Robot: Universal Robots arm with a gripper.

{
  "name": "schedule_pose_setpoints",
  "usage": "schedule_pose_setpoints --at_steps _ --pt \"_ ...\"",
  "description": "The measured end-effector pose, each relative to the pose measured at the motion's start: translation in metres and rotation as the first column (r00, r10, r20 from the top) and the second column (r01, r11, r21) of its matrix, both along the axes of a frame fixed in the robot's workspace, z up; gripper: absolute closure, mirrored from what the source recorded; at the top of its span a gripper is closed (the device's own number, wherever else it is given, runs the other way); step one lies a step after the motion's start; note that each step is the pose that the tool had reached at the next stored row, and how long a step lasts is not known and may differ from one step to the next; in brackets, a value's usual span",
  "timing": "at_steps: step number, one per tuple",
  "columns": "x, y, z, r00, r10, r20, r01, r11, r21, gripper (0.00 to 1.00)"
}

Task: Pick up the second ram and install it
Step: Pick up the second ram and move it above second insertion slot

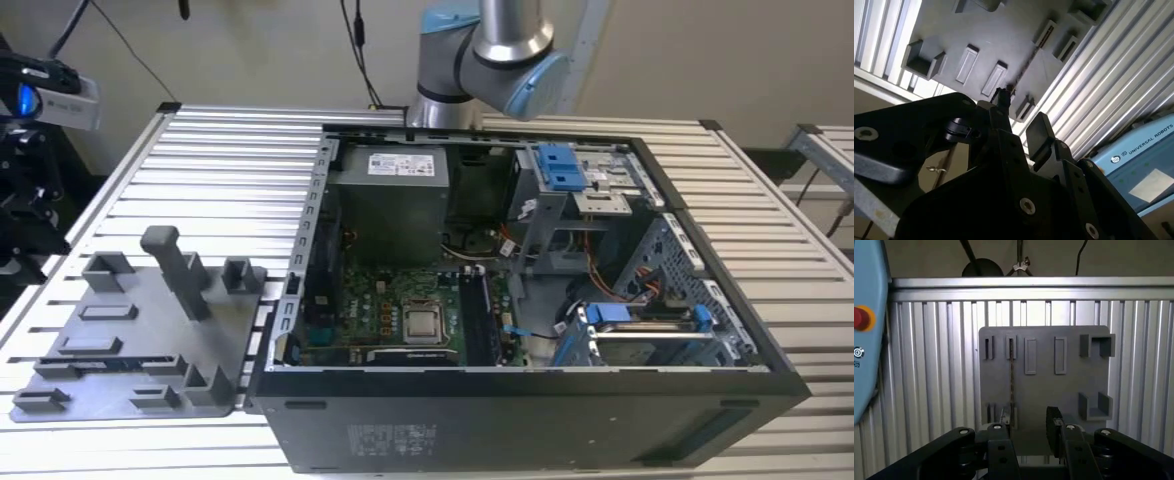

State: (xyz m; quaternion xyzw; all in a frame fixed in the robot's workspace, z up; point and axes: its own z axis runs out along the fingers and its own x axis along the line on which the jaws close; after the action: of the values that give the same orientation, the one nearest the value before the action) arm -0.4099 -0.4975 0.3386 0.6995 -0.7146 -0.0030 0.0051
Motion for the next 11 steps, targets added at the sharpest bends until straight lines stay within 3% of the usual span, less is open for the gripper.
schedule_pose_setpoints --at_steps 11 --pt "-0.0001 -0.0004 -0.0110 0.9999 0.009 0.0064 -0.009 1.0000 0.0000 0.58"
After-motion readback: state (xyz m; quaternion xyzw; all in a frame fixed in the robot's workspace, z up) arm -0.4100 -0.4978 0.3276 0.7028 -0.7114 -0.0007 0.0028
